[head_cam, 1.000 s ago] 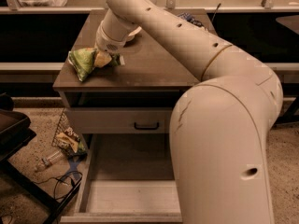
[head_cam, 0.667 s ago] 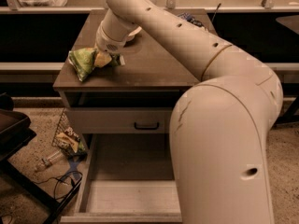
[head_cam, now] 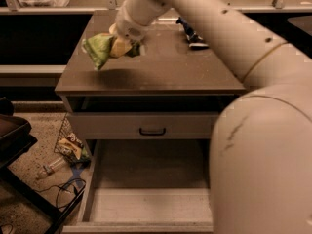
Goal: Place green jalapeno chip bag into middle drawer
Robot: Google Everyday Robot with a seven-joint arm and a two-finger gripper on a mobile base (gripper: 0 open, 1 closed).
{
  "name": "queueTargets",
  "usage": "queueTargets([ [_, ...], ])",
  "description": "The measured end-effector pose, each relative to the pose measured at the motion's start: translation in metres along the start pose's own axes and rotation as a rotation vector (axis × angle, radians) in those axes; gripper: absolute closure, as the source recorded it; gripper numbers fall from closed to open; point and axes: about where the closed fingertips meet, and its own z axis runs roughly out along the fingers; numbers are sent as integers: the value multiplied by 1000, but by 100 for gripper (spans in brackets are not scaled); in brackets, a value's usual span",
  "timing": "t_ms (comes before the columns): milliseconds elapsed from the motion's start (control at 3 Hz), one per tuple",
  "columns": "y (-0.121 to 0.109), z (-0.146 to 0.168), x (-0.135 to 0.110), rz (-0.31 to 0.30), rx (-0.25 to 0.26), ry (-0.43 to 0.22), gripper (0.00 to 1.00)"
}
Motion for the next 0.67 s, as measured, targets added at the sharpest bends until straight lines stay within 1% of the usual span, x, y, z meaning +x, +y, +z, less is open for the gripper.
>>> queueTargets([
  [333,32,-65,16,92,56,-72,100],
  [667,75,-92,37,180,97,-119,100],
])
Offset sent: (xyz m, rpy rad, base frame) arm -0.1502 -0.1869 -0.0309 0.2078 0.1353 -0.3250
